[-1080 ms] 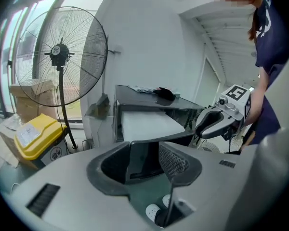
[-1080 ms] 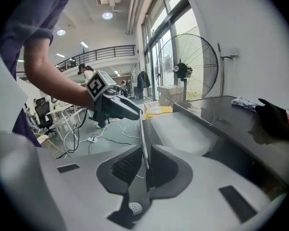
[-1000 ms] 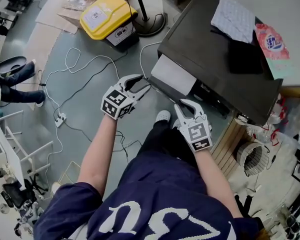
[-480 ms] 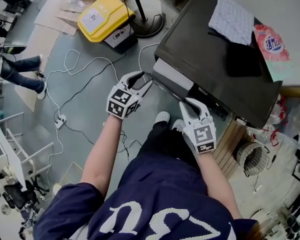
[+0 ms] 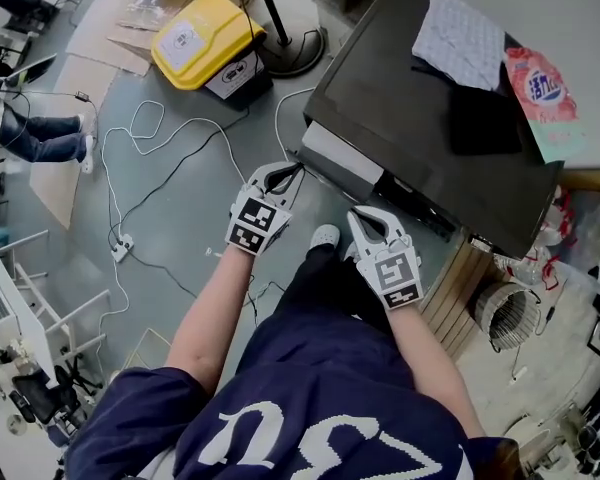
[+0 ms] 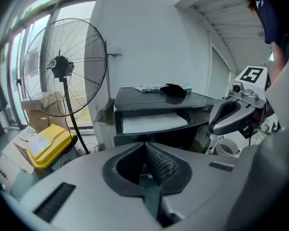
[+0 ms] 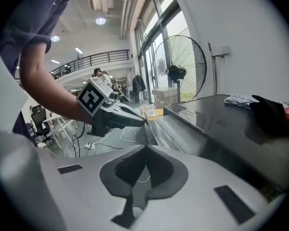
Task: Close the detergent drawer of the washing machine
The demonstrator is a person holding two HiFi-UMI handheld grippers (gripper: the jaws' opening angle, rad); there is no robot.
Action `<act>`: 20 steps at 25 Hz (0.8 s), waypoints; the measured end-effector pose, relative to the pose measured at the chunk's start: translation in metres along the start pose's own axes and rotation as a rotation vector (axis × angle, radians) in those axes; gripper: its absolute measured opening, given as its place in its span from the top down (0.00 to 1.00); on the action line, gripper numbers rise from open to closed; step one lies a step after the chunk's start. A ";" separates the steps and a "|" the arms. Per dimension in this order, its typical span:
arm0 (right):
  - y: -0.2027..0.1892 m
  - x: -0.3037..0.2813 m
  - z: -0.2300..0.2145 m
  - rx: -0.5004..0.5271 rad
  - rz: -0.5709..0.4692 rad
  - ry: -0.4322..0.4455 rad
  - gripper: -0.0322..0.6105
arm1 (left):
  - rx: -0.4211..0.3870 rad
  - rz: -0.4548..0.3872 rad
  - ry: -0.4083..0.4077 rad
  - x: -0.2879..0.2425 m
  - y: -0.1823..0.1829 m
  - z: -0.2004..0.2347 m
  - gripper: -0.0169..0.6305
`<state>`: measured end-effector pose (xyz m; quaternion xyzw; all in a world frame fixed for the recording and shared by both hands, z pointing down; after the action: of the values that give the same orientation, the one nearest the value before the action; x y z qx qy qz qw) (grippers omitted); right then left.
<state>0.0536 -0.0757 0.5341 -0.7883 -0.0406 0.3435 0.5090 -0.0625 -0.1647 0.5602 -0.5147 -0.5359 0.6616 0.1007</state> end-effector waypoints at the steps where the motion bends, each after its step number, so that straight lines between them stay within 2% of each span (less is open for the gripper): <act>1: 0.000 -0.001 -0.001 0.005 0.004 0.000 0.92 | 0.015 -0.004 0.000 -0.001 0.000 0.001 0.94; 9: 0.002 -0.005 -0.020 0.002 0.009 -0.069 0.92 | 0.092 -0.008 0.013 -0.017 0.010 0.004 0.94; 20: 0.008 -0.002 -0.065 -0.011 0.008 -0.148 0.93 | 0.116 -0.014 0.045 -0.056 0.038 0.009 0.94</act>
<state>0.0872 -0.1309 0.5444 -0.7635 -0.0767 0.4028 0.4990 -0.0286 -0.2235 0.5605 -0.5189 -0.4979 0.6791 0.1471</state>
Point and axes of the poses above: the fingertips, and each gripper's own axes: x backward along the fingers, z to its left, y out of its top, the point moved 3 cm from there along x, backward along the fingers, and after that the axes turned 14 degrees about y, right-handed, at the moved point
